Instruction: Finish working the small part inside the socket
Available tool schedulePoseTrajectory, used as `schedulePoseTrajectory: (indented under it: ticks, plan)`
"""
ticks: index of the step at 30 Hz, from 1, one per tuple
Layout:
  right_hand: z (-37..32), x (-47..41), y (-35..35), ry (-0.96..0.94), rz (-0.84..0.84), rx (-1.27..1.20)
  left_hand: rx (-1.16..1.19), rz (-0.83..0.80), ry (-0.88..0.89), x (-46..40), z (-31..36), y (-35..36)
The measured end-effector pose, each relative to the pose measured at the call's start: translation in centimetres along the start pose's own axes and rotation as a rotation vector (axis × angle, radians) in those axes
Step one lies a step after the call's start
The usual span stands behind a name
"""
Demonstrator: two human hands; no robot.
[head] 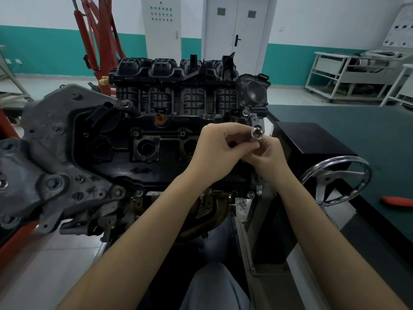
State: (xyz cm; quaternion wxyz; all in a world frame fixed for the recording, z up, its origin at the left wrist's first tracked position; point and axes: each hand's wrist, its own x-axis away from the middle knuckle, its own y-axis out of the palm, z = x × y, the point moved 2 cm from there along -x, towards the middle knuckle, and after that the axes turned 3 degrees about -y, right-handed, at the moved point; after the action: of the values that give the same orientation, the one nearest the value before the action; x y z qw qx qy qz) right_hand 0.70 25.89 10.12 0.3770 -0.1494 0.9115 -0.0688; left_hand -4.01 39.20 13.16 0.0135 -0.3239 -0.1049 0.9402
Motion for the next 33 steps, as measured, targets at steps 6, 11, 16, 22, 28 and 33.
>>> schedulePoseTrajectory:
  ticks: [6, 11, 16, 22, 28, 33]
  plan:
    - [-0.17, -0.09, 0.2, -0.016, 0.039, 0.037, 0.005, -0.025, -0.02, 0.01, 0.17, -0.03]
    - [-0.18, 0.12, 0.07, -0.004, 0.016, -0.005, -0.039, 0.016, 0.005, -0.02, 0.28, 0.07]
    - [-0.26, -0.01, 0.04, -0.002, 0.051, -0.013, 0.118, -0.006, -0.004, 0.01, 0.14, -0.02]
    - [0.06, 0.08, -0.02, -0.01, 0.056, -0.009, 0.038, 0.071, 0.008, -0.09, 0.33, 0.32]
    - [0.0, 0.1, -0.06, 0.014, 0.065, 0.01, 0.154, -0.034, -0.024, -0.14, 0.21, 0.07]
    - [-0.12, -0.1, 0.01, -0.013, 0.064, 0.016, -0.019, 0.082, -0.033, -0.37, 0.23, 0.32]
